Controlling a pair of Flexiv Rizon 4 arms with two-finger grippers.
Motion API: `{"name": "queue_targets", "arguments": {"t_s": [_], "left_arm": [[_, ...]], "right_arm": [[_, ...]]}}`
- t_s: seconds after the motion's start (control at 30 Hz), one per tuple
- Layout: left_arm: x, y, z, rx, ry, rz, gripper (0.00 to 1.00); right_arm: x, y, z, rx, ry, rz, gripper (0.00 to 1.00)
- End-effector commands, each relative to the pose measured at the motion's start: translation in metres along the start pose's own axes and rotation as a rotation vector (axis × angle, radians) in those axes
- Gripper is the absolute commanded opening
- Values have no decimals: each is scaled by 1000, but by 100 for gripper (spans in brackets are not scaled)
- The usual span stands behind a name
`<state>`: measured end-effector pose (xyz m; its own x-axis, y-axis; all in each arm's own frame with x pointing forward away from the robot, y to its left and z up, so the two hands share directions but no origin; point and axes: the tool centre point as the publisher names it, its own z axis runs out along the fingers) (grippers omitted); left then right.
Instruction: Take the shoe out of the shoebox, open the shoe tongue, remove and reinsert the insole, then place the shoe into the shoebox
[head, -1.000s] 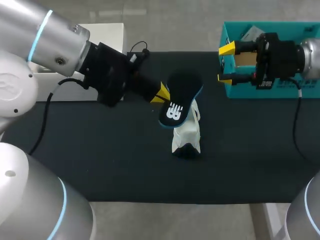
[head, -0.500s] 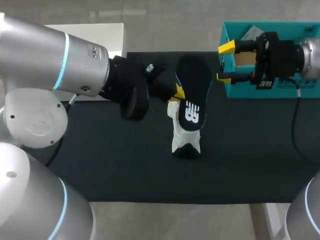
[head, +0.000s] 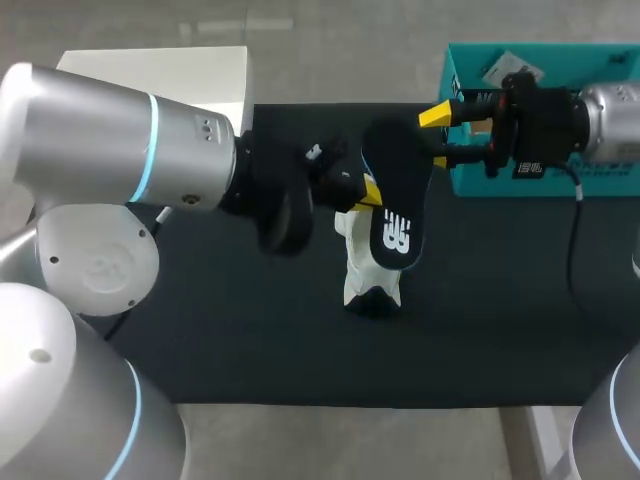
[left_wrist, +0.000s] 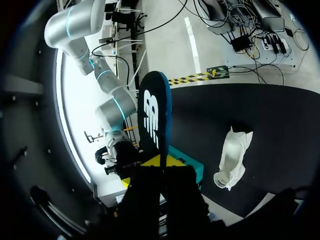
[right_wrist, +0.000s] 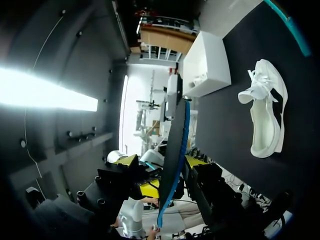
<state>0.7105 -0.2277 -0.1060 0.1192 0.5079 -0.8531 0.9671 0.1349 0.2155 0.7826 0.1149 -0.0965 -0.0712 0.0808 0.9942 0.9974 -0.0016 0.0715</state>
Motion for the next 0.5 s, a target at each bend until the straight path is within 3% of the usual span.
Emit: {"name": "queue_targets", "arguments": {"t_s": [0.03, 0.17, 0.33, 0.5], "left_arm": [[-6, 10, 12, -15, -9, 2, 0], [-10, 14, 14, -18, -12, 7, 0], [-13, 14, 17, -20, -15, 10, 0], [-15, 15, 21, -27, -20, -3, 0]], "right_arm": [[-3, -1, 2, 2, 1, 10, 44], [-4, -1, 3, 5, 5, 16, 36], [-4, 0, 3, 10, 7, 20, 0], [-5, 1, 4, 11, 6, 23, 0]]}}
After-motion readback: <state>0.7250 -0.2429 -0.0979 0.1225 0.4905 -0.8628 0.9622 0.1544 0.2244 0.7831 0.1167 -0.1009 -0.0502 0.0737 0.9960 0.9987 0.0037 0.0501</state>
